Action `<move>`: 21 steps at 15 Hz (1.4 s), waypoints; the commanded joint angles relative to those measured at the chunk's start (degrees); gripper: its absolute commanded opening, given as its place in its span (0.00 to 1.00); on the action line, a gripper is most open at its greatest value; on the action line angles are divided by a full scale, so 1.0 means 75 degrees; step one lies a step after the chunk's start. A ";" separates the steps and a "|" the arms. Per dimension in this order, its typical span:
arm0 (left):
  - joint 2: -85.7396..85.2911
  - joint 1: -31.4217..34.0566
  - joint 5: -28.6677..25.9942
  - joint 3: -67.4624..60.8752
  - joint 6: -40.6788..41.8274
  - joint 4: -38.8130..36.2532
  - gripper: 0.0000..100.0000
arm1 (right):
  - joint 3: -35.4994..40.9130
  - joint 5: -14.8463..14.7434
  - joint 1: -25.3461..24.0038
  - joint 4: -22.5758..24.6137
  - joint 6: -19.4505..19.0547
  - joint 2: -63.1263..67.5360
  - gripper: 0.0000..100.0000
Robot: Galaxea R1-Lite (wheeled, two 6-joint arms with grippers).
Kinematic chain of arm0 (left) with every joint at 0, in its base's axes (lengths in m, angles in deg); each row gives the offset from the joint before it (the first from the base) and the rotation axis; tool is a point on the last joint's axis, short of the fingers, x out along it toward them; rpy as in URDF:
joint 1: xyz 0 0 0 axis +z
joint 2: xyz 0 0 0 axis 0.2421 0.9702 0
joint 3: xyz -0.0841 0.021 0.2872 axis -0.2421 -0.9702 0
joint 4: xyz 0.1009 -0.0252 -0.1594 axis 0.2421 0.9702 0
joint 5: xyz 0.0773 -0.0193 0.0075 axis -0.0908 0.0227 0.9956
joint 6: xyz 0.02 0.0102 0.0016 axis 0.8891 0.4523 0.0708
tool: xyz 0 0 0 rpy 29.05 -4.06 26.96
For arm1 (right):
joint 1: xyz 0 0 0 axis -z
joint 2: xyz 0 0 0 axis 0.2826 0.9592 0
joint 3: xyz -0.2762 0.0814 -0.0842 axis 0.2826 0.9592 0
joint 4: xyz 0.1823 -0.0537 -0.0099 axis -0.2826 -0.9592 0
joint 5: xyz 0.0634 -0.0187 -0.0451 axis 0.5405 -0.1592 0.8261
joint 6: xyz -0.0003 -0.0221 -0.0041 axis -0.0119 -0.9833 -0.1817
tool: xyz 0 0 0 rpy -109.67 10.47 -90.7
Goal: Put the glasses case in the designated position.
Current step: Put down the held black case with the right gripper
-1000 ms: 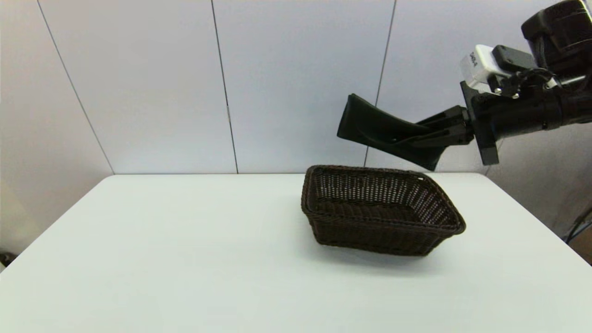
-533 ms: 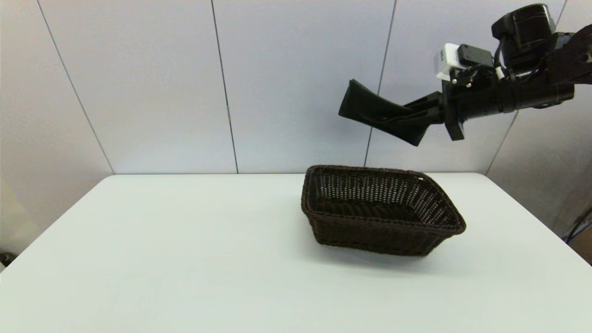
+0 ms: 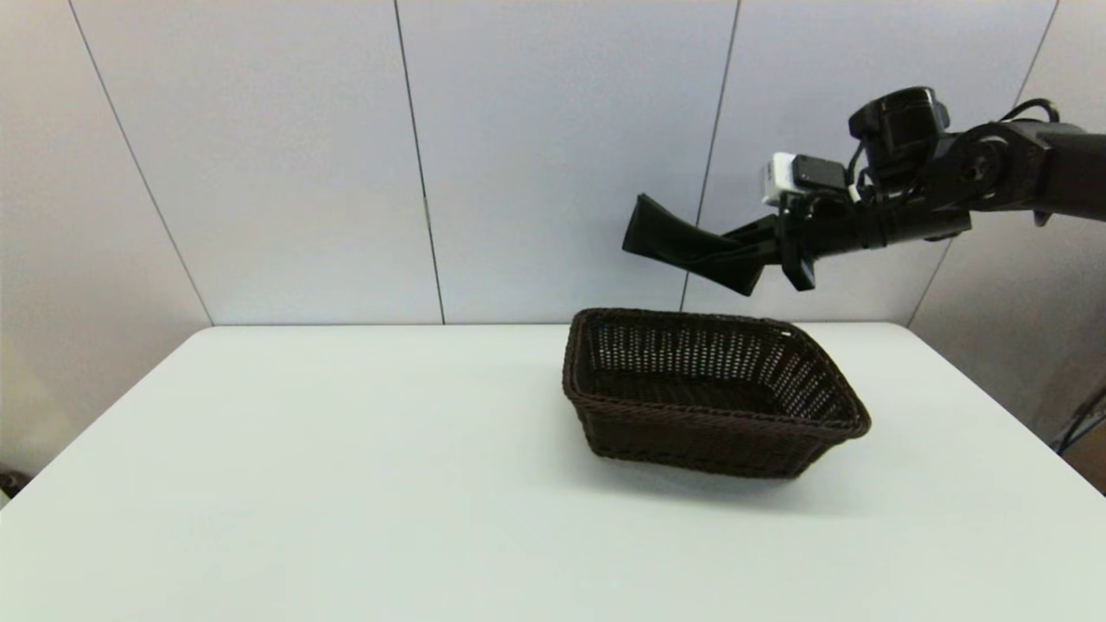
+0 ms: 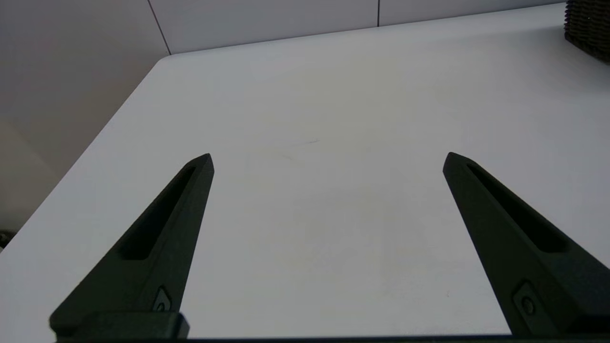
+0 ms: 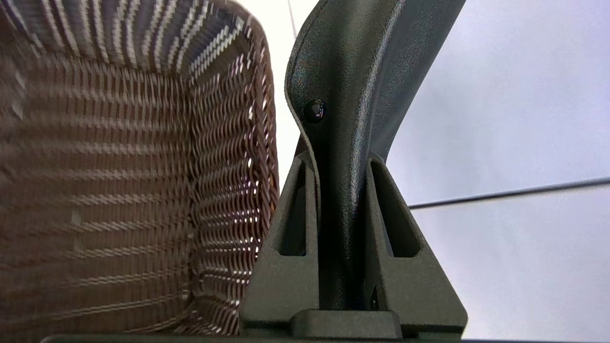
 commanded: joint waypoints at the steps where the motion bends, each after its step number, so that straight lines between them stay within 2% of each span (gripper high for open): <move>1: 0.0008 0.0000 -0.0004 -0.0009 0.0005 0.0000 1.00 | -0.0014 0.0093 0.0047 0.0023 -0.0700 0.0598 0.00; 3: 0.0008 0.0000 0.0008 0.0003 0.0016 0.0000 1.00 | -0.0049 0.0175 0.0047 0.0163 -0.0969 0.0750 0.00; 5: 0.0008 0.0000 0.0008 -0.0009 0.0005 0.0000 1.00 | -0.0049 0.0468 0.0094 0.0433 -0.1180 0.0868 0.00; 8: 0.0008 0.0000 -0.0004 -0.0009 0.0016 0.0000 1.00 | -0.0131 0.0562 0.0106 0.0609 -0.1192 0.0797 0.00; 11: 0.0008 0.0000 -0.0004 0.0003 0.0016 0.0000 1.00 | -0.0131 0.0620 0.0117 0.1206 -0.1180 0.0797 0.00; 14: 0.0008 0.0000 0.0008 -0.0009 0.0016 0.0000 1.00 | -0.0131 0.0620 0.0234 0.1359 -0.1215 0.0786 0.00; 17: 0.0008 0.0000 0.0008 0.0003 0.0005 0.0000 1.00 | -0.0119 0.0644 0.0410 0.1183 -0.1743 0.0786 0.00; 19: 0.0008 0.0000 0.0008 0.0003 0.0016 0.0000 1.00 | -0.0119 0.0937 0.0399 0.0480 -0.2000 0.0727 0.00; 21: 0.0008 0.0000 0.0008 0.0003 0.0005 0.0000 1.00 | -0.0119 0.1007 0.0387 -0.0024 -0.2211 0.0633 0.00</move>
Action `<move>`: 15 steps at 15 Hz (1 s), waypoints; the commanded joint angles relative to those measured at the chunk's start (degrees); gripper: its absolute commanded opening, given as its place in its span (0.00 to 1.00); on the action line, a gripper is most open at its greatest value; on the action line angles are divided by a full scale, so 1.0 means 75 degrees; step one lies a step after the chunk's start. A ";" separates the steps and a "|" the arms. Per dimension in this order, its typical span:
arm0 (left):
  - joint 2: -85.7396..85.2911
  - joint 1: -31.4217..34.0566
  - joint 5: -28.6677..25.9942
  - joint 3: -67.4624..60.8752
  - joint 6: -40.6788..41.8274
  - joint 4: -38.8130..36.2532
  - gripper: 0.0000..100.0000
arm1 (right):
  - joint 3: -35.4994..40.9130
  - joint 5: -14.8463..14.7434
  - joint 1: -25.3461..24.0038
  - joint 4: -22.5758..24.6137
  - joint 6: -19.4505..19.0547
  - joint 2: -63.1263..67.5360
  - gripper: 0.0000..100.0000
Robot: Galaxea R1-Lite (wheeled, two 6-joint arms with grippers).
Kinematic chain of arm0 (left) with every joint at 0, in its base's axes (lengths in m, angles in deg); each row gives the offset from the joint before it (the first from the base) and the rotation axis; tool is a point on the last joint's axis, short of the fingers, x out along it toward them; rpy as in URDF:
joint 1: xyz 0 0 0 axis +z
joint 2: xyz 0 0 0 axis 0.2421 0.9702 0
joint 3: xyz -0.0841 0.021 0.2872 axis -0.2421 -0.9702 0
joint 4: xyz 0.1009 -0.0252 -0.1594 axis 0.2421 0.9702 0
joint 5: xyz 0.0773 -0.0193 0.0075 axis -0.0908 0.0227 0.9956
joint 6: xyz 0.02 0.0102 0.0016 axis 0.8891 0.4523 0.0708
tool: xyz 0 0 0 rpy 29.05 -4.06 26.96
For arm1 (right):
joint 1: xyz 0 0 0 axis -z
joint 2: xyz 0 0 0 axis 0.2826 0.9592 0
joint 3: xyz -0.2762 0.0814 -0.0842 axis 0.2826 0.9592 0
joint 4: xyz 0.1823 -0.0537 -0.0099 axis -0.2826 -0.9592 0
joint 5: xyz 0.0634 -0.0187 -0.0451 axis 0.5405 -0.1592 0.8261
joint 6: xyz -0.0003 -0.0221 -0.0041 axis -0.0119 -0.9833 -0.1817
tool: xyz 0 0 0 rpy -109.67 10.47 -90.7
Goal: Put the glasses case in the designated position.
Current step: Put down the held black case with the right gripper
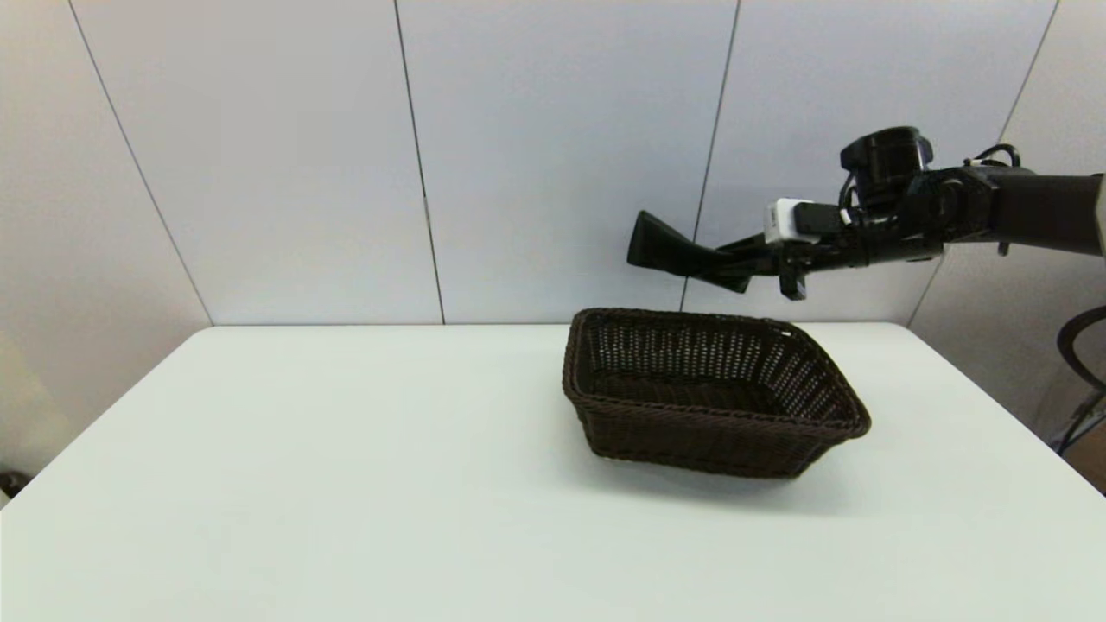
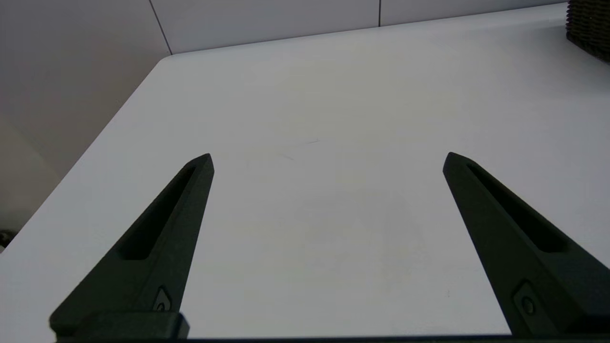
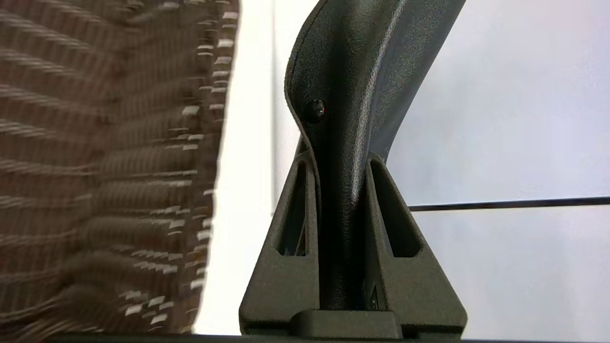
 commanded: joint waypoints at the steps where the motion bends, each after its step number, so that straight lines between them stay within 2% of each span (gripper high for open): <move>1: 0.0008 0.0000 -0.0007 0.0003 0.0016 0.0003 1.00 | 0.0006 0.0197 -0.0022 -0.0724 -0.0353 -0.0177 0.00; 12: 0.0008 0.0000 -0.0007 0.0003 0.0005 0.0003 1.00 | 0.0018 0.0045 0.0025 -0.0689 -0.0119 -0.0235 0.00; 13: 0.0008 0.0000 -0.0007 0.0003 0.0016 0.0003 1.00 | 0.0018 -0.0107 0.0037 -0.0666 -0.0048 -0.0223 0.00; 15: 0.0008 0.0000 -0.0007 0.0003 0.0005 0.0003 1.00 | 0.0018 -0.0154 0.0037 -0.0455 0.0327 -0.0223 0.00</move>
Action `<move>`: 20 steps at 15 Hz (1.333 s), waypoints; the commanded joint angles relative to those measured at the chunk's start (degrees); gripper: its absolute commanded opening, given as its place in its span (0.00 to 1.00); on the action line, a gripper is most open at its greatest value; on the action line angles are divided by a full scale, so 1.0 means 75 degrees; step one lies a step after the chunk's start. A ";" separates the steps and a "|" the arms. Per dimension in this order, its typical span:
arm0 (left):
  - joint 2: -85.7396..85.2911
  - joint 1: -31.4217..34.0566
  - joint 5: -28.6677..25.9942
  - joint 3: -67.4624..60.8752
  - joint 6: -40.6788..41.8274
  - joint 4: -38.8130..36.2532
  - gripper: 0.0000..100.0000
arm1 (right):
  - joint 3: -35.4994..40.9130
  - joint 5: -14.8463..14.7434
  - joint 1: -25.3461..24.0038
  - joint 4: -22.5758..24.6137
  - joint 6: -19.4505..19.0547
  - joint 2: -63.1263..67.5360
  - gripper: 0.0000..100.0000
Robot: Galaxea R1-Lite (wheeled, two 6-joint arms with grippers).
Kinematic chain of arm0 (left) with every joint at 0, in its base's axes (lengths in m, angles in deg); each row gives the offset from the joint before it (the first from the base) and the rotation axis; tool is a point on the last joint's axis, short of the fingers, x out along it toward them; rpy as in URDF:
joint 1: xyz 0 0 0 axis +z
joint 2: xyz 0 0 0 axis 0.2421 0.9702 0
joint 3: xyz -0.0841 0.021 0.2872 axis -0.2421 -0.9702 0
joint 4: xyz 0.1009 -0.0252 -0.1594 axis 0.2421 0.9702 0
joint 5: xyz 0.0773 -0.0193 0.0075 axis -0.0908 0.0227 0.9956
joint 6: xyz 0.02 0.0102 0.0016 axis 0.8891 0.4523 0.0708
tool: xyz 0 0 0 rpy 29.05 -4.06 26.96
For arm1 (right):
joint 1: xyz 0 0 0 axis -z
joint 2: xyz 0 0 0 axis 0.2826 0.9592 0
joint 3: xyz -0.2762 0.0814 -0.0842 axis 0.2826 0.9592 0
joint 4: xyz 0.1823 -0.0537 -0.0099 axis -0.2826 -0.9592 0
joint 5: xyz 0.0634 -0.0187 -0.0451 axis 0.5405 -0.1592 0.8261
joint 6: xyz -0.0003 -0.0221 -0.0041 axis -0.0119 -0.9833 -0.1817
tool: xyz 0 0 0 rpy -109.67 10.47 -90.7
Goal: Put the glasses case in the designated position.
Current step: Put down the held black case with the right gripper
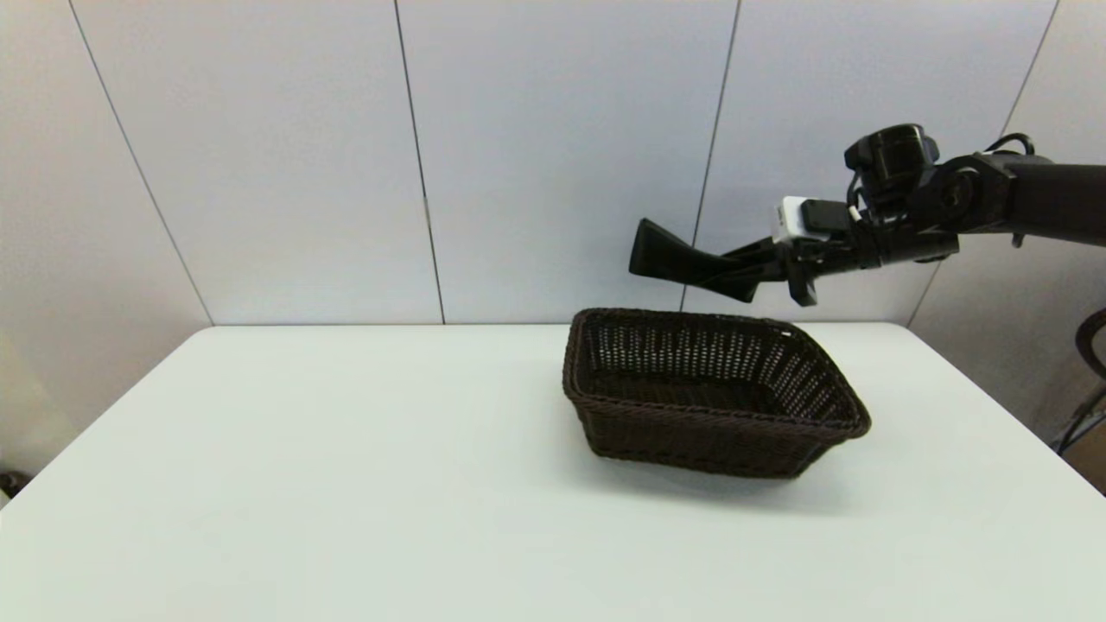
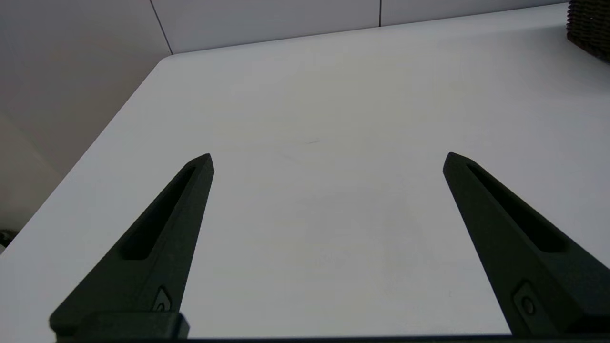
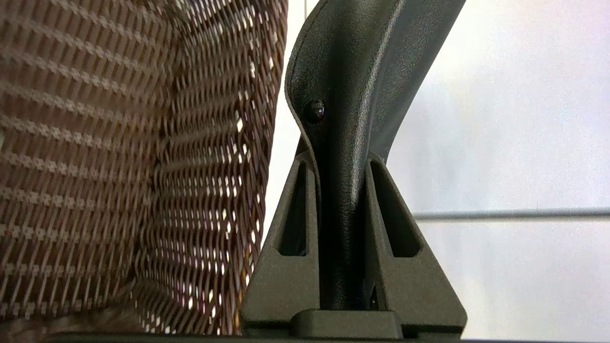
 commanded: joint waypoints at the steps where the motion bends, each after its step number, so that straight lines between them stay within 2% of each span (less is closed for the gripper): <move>1: 0.0008 0.0000 -0.0004 0.0003 0.0001 0.0000 1.00 | 0.0006 -0.0108 0.0005 0.0278 0.0453 0.0003 0.00; 10: 0.0008 0.0000 -0.0004 0.0003 0.0001 0.0000 1.00 | 0.0006 -0.0166 -0.0007 0.0266 0.0489 0.0015 0.00; 11: 0.0008 0.0000 0.0008 0.0003 0.0001 0.0000 1.00 | 0.0006 -0.0178 -0.0007 0.0254 0.0489 0.0015 1.00; 20: 0.0008 0.0000 0.0008 0.0003 0.0013 0.0000 1.00 | 0.0006 -0.0178 -0.0066 0.0254 0.0582 0.0015 1.00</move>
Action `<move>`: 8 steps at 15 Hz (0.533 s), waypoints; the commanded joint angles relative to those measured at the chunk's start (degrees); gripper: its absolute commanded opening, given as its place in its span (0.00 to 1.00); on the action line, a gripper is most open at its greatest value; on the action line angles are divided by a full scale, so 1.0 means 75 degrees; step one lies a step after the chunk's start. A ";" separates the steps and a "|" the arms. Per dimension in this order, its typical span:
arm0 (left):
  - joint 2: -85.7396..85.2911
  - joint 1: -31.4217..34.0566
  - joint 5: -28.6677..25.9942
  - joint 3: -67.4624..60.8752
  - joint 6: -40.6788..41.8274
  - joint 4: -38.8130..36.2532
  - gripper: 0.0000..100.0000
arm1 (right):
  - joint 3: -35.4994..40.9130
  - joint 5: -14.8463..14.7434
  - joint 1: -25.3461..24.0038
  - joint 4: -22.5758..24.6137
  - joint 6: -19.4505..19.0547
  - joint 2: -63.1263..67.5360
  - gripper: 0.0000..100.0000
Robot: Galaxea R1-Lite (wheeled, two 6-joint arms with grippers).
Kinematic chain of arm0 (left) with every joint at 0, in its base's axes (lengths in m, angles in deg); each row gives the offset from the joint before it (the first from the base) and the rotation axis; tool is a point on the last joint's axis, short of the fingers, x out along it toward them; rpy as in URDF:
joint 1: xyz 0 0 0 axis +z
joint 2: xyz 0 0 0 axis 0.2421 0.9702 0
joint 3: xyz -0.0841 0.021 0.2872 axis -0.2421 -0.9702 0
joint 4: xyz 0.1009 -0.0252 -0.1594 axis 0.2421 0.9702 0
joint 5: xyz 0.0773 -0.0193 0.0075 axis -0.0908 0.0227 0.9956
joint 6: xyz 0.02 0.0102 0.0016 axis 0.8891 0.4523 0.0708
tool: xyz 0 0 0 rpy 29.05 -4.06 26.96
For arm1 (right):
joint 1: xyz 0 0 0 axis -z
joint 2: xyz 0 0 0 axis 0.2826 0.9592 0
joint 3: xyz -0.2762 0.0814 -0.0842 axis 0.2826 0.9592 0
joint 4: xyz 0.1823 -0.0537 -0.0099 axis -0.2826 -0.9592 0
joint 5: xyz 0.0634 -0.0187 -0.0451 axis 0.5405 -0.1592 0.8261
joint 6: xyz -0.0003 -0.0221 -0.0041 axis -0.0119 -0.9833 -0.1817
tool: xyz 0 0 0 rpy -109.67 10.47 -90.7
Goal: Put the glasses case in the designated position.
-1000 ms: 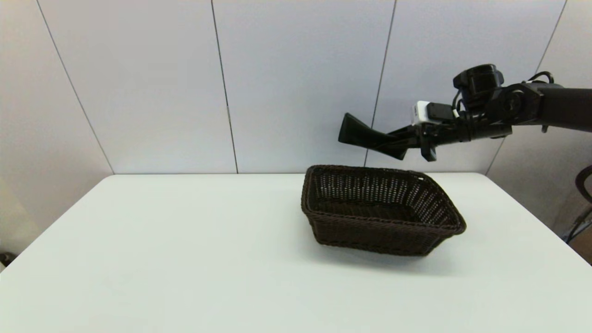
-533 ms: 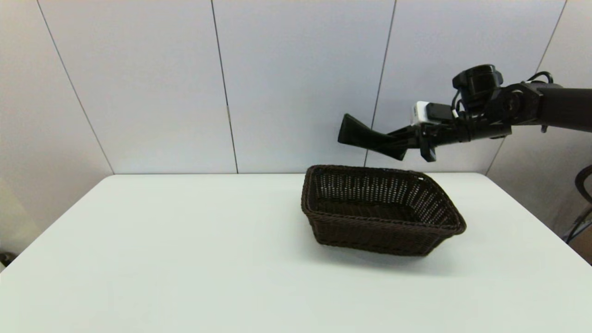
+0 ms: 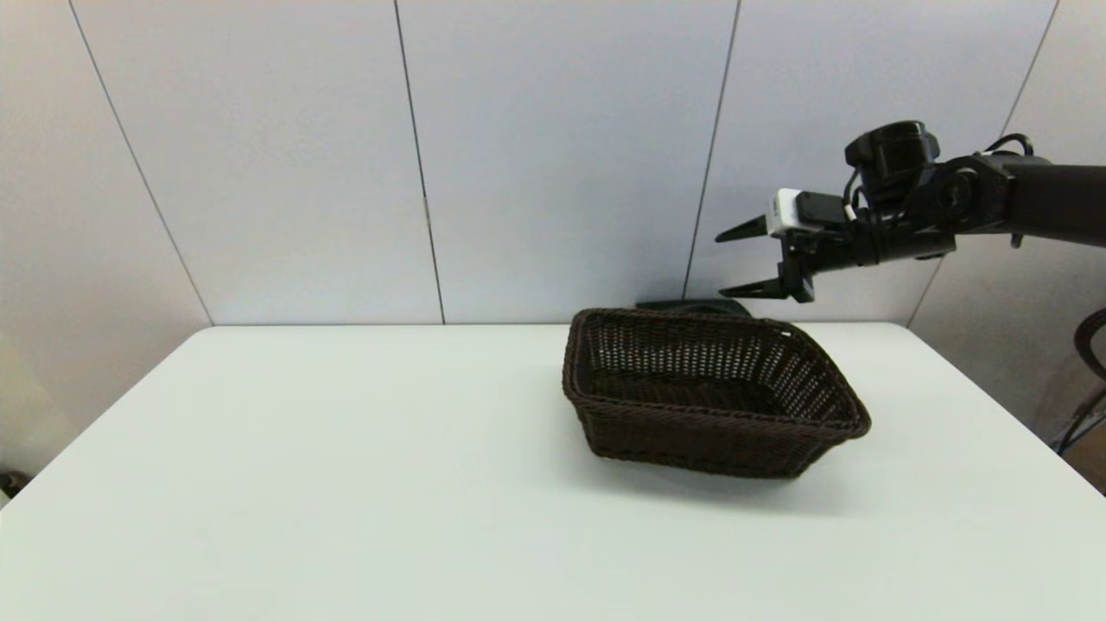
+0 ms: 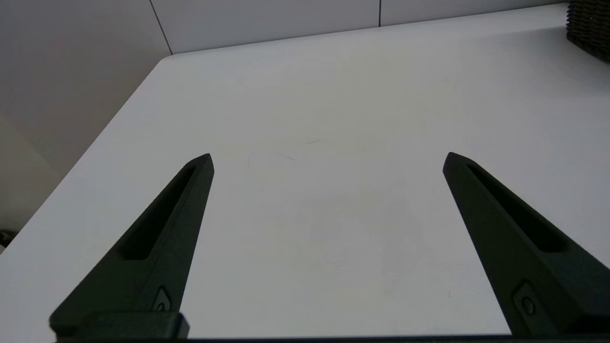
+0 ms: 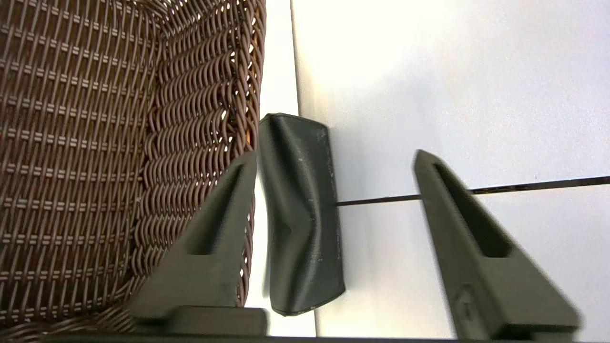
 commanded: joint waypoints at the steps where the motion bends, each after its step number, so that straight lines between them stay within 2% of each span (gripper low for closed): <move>1: 0.0008 0.0000 0.0005 0.0003 0.0001 0.0003 1.00 | 0.0000 0.0038 -0.0062 -0.0024 -0.0003 -0.0005 1.00; 4: 0.0008 0.0000 -0.0007 0.0003 0.0001 0.0003 1.00 | 0.0000 0.0038 -0.0108 -0.0024 0.0278 -0.0099 1.00; 8: 0.0008 0.0000 0.0005 0.0003 0.0013 0.0003 1.00 | 0.0012 0.0038 -0.0132 -0.0012 0.1438 -0.0509 1.00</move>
